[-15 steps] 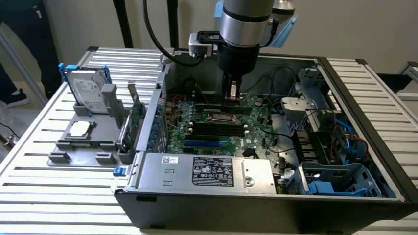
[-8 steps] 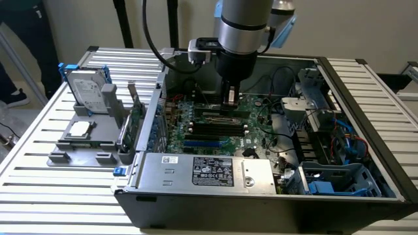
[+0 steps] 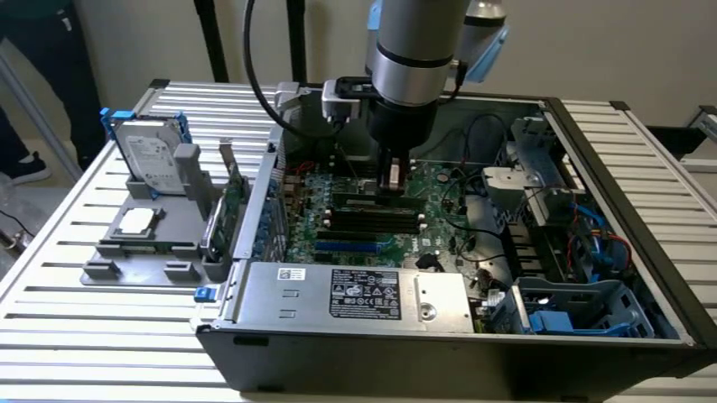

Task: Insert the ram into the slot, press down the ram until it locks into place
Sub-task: 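Insert the ram into the slot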

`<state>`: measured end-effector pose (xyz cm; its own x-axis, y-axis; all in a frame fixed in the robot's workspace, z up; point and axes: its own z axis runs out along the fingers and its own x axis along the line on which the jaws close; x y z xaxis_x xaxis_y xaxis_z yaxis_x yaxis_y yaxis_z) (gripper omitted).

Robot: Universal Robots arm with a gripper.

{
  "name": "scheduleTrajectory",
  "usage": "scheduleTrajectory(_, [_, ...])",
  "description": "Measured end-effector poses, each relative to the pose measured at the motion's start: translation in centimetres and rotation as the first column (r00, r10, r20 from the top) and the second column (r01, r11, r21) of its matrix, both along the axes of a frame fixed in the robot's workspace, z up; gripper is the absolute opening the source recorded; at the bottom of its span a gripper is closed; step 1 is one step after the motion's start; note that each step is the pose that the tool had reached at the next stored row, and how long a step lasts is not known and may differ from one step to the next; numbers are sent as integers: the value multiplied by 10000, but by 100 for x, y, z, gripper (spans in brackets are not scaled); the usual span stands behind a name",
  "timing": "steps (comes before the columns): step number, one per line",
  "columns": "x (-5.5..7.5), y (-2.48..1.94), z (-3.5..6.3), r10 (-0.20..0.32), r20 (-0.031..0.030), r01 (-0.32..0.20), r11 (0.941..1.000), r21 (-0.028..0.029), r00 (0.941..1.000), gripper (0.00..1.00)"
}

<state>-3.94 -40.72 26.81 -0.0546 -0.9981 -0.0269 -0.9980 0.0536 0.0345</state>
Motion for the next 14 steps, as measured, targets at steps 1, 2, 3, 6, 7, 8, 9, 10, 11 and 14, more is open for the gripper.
scheduleTrajectory(1, [0,0,-19,0,0,0,10000,0,10000,13])
scheduleTrajectory(2, [0,0,-38,0,0,0,10000,1,10000,13])
scheduleTrajectory(3, [0,0,-56,0,0,0,10000,0,10000,13])
scheduleTrajectory(6, [0,0,-110,-1,0,1,10000,-1,10000,13])
scheduleTrajectory(7, [0,0,-128,-2,0,2,10000,-1,10000,13])
scheduleTrajectory(8, [0,0,-146,-2,-1,2,10000,-5,10000,13])
scheduleTrajectory(9, [1,0,-165,-1,-1,1,10000,-10,10000,13])
scheduleTrajectory(10, [2,0,-183,-1,0,1,10000,-16,10000,13])
scheduleTrajectory(11, [3,0,-202,0,0,0,10000,-25,10000,13])
scheduleTrajectory(14, [3,8,-246,-1,5,1,10000,-71,10000,13])
